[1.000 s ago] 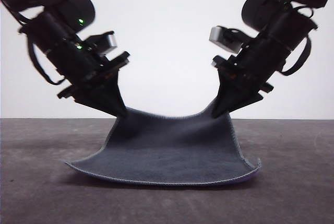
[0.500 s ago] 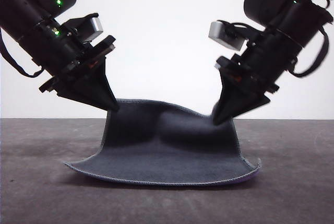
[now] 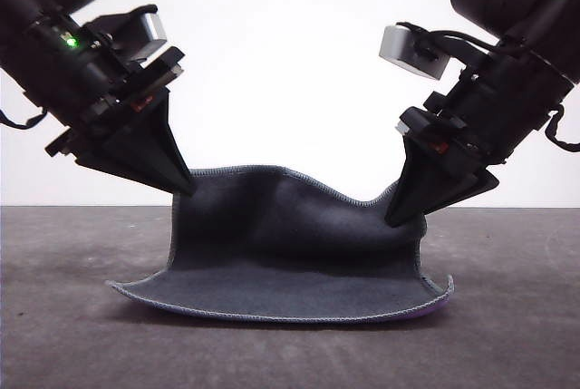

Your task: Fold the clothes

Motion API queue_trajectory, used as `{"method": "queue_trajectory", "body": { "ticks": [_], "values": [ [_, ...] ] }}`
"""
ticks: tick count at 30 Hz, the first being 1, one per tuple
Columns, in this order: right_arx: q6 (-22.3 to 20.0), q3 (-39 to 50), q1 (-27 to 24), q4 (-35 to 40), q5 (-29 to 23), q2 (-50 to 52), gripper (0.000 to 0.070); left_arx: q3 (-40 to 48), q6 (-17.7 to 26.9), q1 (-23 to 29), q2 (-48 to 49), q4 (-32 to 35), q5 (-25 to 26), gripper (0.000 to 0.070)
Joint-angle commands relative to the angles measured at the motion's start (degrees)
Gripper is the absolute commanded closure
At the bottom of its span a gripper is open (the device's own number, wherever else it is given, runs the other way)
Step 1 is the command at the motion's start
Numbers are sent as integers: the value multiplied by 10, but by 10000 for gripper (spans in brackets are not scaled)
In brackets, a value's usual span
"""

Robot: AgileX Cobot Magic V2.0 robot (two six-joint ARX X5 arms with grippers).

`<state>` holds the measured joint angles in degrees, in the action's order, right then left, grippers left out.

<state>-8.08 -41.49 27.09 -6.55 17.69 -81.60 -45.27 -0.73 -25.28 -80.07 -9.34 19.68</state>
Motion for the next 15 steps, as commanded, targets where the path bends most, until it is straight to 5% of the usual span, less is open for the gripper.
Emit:
{"method": "queue_trajectory", "body": {
  "ticks": [1,15],
  "values": [
    [6,1,8,7,-3,-1,695,5,-4,-6,-1,5,-3,692],
    [39,28,60,10,-43,36,695,68,-35,-33,45,24,-21,692]
  ]
}}
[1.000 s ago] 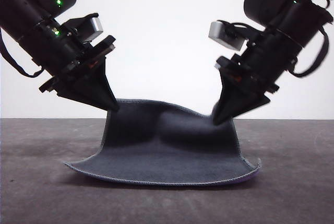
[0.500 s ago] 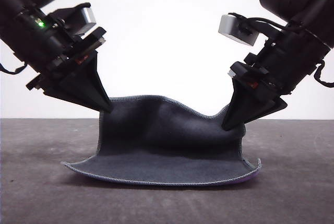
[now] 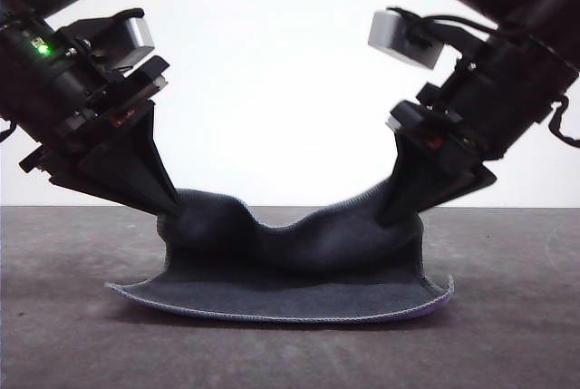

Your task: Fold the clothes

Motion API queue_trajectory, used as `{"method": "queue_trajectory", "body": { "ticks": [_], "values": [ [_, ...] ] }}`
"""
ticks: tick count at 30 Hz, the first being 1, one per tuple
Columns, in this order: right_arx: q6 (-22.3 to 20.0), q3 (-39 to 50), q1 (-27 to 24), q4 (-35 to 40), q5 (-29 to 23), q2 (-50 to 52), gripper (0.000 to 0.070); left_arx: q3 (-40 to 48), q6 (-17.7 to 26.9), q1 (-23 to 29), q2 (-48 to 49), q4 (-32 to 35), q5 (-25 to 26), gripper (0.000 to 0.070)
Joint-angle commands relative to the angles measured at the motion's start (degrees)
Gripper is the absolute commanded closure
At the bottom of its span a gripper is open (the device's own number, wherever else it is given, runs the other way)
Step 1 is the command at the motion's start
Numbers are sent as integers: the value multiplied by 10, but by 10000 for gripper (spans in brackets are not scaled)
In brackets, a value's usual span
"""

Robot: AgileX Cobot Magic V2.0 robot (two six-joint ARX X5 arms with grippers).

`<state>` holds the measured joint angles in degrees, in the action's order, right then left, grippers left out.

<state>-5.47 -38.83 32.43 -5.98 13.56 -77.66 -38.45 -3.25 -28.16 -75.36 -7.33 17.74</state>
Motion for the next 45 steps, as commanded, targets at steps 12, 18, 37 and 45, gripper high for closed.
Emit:
{"method": "queue_trajectory", "body": {
  "ticks": [12,18,37,45],
  "values": [
    [31,6,35,-8,-21,0,695,15,-24,-7,20,0,-1,693],
    [43,43,34,5,-27,20,695,15,-24,-8,20,-6,-1,693],
    [72,81,34,22,-2,84,454,15,-39,-27,24,-8,5,188],
    [112,81,32,31,5,135,355,15,-64,-5,93,-15,2,187]
  ]
}}
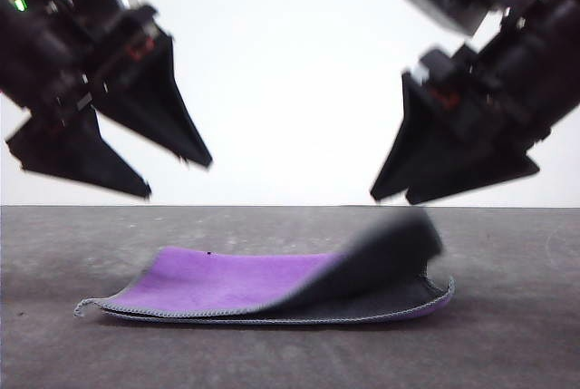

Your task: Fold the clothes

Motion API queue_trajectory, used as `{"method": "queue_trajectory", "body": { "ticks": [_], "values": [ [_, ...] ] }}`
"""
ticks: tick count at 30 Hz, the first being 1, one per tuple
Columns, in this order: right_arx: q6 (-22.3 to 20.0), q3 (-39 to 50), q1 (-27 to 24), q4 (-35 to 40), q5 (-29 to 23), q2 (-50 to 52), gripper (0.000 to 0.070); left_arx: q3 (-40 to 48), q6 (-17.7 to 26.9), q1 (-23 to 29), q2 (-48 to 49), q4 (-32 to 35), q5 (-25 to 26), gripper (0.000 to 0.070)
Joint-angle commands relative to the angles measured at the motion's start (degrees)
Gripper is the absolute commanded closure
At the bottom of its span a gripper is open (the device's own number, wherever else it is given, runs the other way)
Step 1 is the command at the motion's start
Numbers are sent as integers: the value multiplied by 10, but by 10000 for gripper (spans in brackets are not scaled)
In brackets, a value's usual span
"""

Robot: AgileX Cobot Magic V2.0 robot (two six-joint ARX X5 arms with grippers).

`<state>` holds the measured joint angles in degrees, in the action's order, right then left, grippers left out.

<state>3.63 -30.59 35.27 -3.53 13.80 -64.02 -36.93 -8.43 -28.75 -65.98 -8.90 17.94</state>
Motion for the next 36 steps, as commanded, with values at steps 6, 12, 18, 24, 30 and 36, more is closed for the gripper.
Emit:
{"method": "queue_trajectory", "body": {
  "ticks": [6,12,18,24,30,36],
  "values": [
    [104,-3,-18,-32,32,49,355,-1,-27,32,48,-67,-2,188],
    [187,-5,-71,-117,80,80,355,-1,-54,61,87,-140,-1,188],
    [222,-9,-162,-191,176,70,355,-1,-86,80,122,-168,-1,188],
    [219,-11,-230,-187,248,15,355,-1,-92,82,145,-170,1,188],
    [214,-14,-241,-135,296,-77,355,-1,-92,82,157,-168,1,188],
    [216,-37,-236,-93,303,-156,355,-1,-92,82,159,-168,0,188]
  ]
}}
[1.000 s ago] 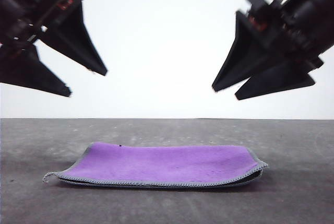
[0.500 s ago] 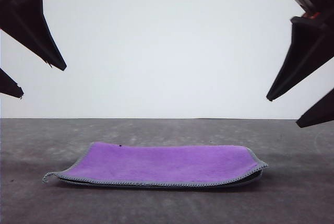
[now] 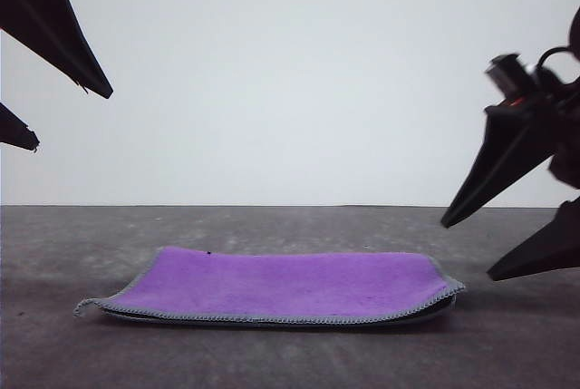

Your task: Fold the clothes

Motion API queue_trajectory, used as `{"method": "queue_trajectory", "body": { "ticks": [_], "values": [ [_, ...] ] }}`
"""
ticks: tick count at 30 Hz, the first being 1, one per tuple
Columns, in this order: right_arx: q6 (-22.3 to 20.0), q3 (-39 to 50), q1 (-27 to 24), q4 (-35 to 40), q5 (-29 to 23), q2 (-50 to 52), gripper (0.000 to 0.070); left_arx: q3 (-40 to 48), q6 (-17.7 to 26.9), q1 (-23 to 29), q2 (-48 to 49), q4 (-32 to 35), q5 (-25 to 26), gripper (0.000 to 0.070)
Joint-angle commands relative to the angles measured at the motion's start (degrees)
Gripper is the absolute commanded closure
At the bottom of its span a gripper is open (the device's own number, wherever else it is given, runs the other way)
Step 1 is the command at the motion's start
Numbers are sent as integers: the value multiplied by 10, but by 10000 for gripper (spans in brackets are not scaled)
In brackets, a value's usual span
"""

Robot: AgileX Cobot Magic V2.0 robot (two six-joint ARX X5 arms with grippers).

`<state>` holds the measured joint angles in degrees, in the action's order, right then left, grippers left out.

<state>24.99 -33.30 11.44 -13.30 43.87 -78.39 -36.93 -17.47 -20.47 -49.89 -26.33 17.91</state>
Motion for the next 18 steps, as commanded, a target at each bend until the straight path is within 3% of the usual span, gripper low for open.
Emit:
{"method": "queue_trajectory", "body": {
  "ticks": [1,18],
  "values": [
    [2,-14,3,9,3,-23,355,-1,-1,-1,-2,7,1,189],
    [3,-57,74,58,-53,-131,356,-1,-1,-1,-2,19,-1,189]
  ]
}}
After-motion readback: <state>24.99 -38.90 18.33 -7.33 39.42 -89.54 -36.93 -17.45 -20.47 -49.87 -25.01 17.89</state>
